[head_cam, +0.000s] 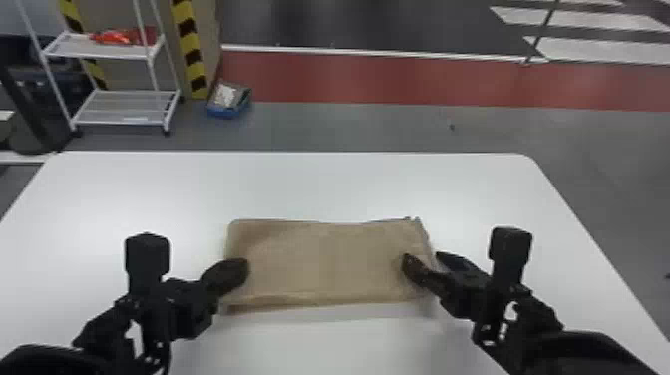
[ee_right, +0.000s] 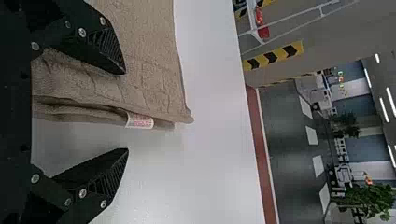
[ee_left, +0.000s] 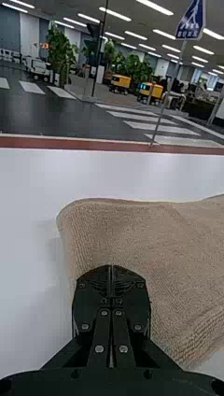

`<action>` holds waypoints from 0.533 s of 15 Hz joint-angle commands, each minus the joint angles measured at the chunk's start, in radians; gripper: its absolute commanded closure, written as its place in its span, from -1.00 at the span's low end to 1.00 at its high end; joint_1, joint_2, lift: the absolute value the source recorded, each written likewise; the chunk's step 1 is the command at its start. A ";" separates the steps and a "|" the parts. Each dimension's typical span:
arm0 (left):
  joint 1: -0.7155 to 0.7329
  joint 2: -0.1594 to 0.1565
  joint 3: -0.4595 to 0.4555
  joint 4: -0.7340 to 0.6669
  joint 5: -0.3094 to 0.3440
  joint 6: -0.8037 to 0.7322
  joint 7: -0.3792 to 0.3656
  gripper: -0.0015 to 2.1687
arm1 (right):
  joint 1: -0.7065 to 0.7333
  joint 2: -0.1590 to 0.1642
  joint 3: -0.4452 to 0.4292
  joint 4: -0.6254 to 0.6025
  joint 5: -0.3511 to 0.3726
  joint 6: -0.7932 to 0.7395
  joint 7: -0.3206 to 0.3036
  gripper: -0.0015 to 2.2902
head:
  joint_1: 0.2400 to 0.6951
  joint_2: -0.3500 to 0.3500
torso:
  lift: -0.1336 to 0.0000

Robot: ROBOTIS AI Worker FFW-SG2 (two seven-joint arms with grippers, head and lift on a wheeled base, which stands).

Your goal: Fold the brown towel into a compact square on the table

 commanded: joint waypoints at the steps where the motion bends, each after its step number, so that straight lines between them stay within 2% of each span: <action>1: -0.001 0.000 0.000 0.006 -0.001 -0.002 0.000 0.97 | -0.006 0.000 0.006 0.000 0.001 0.011 0.007 -0.60 | 1.00 -0.24 | -0.84; 3: -0.001 0.000 -0.002 0.007 -0.004 -0.002 0.000 0.97 | -0.012 0.000 0.008 0.000 -0.001 0.038 0.015 -0.53 | 1.00 -0.23 | -0.84; 8: -0.001 0.003 -0.005 0.006 -0.006 0.001 0.000 0.97 | -0.018 -0.004 0.006 -0.035 -0.010 0.078 0.056 -0.01 | 1.00 -0.19 | -0.84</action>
